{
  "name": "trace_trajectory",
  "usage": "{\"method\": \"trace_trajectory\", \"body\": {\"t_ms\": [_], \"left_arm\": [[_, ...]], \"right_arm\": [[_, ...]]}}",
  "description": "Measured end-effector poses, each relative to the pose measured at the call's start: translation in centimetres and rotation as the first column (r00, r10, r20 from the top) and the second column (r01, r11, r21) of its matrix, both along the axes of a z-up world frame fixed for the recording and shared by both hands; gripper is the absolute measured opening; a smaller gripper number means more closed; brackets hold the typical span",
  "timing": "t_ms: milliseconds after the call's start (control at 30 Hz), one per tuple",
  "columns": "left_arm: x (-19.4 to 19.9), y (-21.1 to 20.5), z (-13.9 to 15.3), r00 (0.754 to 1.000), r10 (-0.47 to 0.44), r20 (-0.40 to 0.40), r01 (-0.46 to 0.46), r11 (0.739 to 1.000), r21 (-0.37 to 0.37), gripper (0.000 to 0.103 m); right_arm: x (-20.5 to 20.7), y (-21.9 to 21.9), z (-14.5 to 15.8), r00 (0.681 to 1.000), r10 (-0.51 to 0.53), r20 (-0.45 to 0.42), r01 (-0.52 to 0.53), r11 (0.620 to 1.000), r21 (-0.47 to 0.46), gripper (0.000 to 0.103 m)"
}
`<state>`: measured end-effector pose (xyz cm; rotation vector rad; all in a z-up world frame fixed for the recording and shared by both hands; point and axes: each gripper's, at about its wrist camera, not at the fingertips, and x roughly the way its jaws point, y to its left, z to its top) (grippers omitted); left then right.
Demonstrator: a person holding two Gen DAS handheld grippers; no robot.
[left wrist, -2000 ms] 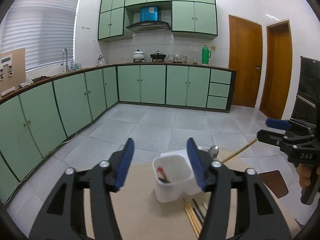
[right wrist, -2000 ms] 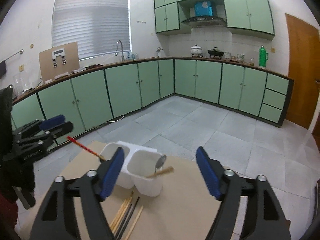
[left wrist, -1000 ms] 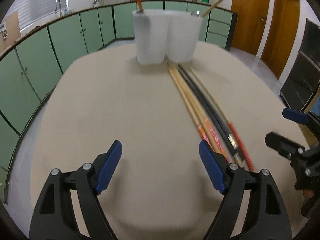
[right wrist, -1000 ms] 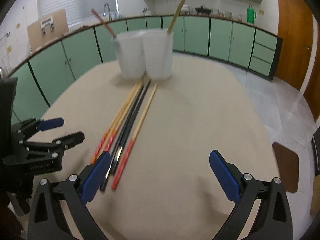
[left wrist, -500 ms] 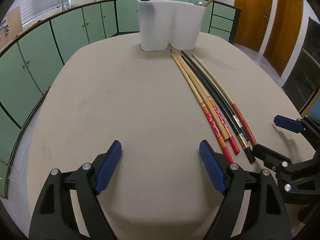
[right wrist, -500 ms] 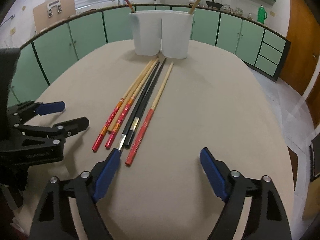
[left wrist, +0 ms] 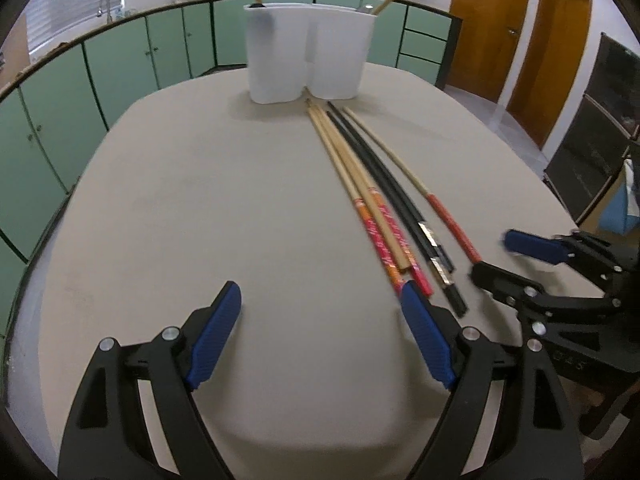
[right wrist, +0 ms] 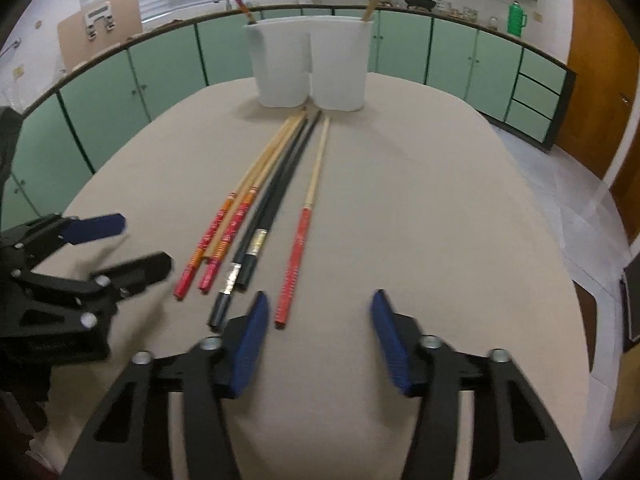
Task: Organize utensils
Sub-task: 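Grasp a red-patterned chopstick with the left tool while the right tool grasps a red-tipped chopstick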
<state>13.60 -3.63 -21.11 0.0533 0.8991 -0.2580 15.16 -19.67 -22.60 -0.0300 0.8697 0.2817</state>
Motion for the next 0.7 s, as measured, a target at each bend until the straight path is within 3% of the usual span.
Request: {"method": "trace_trajectory", "body": {"t_ms": [33, 167, 467, 700], "left_arm": [[0.0, -0.2, -0.1, 1.0, -0.004, -0.002, 0.004, 1.0, -0.001, 0.08], [0.0, -0.9, -0.4, 1.0, -0.02, -0.012, 0.02, 1.0, 0.002, 0.08], [0.4, -1.1, -0.8, 1.0, 0.008, -0.001, -0.008, 0.996, 0.086, 0.08], [0.5, -0.1, -0.6, 0.999, 0.048, -0.004, -0.047, 0.996, 0.077, 0.078]], "right_arm": [[0.0, 0.0, 0.0, 1.0, 0.008, 0.0, -0.008, 1.0, 0.01, 0.027], [-0.1, -0.1, 0.0, 1.0, 0.021, -0.004, -0.02, 0.999, 0.036, 0.007], [0.1, -1.1, 0.0, 1.0, -0.002, -0.01, 0.002, 0.999, 0.042, 0.007], [-0.3, -1.4, 0.0, 0.999, 0.04, -0.009, -0.039, 0.996, 0.078, 0.02]]}}
